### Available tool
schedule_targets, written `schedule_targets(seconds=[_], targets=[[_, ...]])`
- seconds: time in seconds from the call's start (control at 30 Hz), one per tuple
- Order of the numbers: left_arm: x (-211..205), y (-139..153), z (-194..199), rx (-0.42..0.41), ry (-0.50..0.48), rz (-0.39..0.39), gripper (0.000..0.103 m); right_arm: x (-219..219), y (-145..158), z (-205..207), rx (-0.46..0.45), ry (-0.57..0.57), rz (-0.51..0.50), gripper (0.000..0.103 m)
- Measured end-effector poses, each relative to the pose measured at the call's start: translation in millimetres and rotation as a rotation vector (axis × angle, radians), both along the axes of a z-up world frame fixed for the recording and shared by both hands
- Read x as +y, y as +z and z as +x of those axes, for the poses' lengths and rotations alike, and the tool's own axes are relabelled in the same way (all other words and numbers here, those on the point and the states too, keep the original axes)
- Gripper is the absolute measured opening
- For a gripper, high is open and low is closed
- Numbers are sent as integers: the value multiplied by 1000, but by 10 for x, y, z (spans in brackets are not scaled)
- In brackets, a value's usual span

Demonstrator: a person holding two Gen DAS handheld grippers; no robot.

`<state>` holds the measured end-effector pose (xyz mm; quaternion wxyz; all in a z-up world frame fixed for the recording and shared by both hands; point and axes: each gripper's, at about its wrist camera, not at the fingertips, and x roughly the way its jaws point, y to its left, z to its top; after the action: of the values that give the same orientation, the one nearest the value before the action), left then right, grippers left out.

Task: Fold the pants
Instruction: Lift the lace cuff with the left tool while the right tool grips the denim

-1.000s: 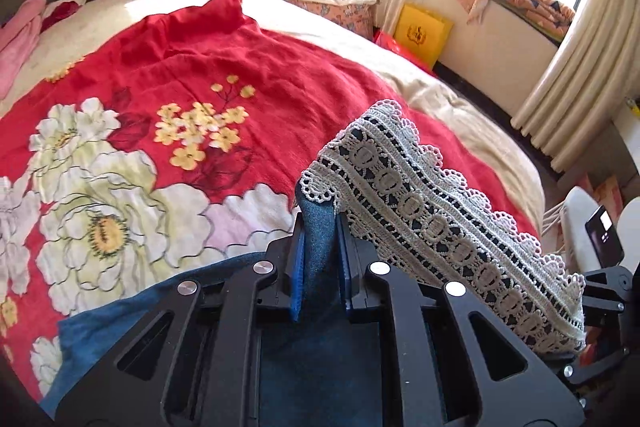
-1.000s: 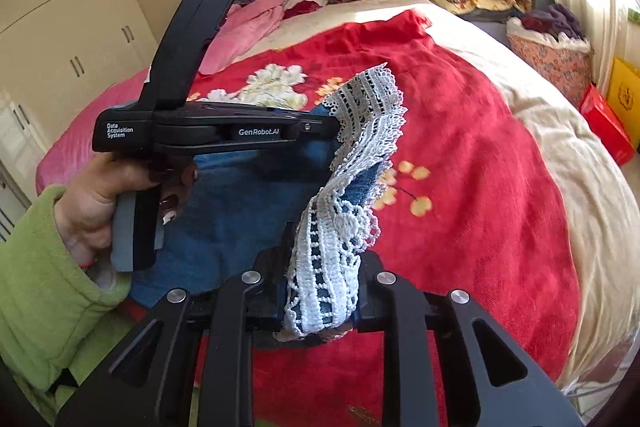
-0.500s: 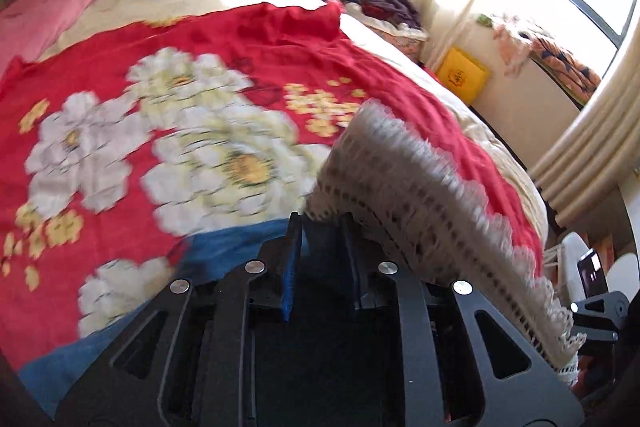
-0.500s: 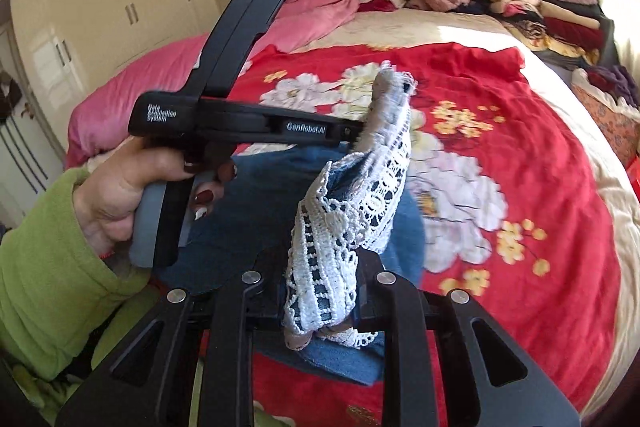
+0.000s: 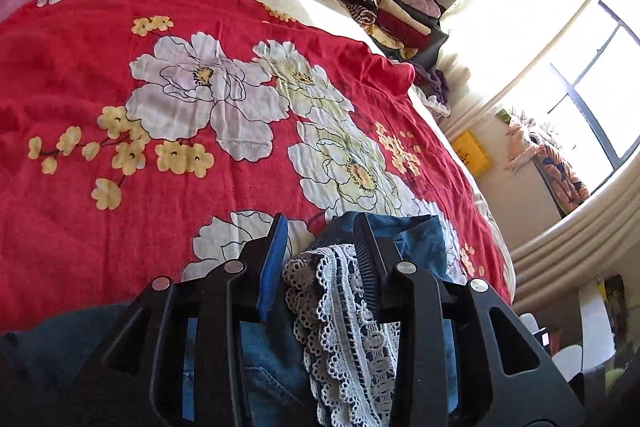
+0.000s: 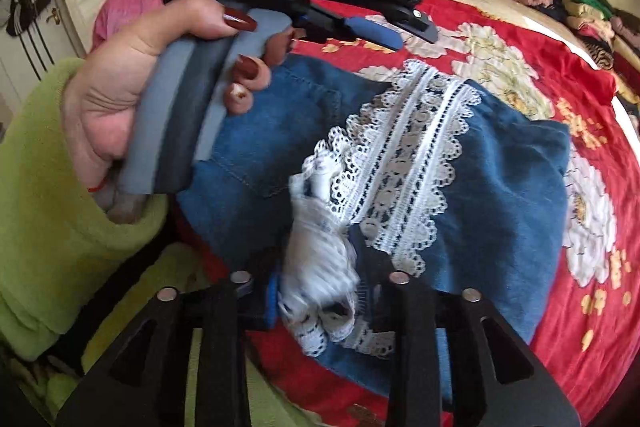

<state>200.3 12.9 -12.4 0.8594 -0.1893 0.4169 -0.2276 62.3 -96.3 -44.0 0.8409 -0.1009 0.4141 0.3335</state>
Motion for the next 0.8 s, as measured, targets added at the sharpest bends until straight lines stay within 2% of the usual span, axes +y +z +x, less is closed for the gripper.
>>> schedule_targets(seconds=[0.1,0.17,0.3,0.37,0.4,0.47,0.53,0.57,0.6,0.7,0.77,0.8], targets=[[-81,-46,-18,13,-18,22,34,-104,134,-95,-12,23,39,43],[-139,-82,-34,25,-30,37,38,-279,286,-136,-48,15,76,50],[-250,-163,-33,41,-36,87,54,-760,449,-24,-124,-113,87,51],[-280,-207,-30,40,-6,147,65,-1002,420,184,-120,-210,79,51],[-286,-227,-29,39,10,169,67,-1127,380,350,-111,-263,72,51],[-287,-263,-20,45,11,169,67,-1280,305,639,-91,-328,52,51],[-290,-289,-15,51,10,162,67,-1384,249,891,-62,-349,75,51],[-301,-301,-13,51,8,158,59,-1415,221,1006,-46,-364,92,51],[-316,-308,-20,50,3,155,42,-1446,174,1167,-18,-372,119,51],[-356,-288,-47,35,-10,152,26,-1500,2,1558,77,-384,172,50],[-340,-219,-75,14,-17,149,22,-1501,-85,1708,183,-336,249,20],[-308,-182,-82,7,-15,132,20,-1463,-57,1709,176,-323,256,12]])
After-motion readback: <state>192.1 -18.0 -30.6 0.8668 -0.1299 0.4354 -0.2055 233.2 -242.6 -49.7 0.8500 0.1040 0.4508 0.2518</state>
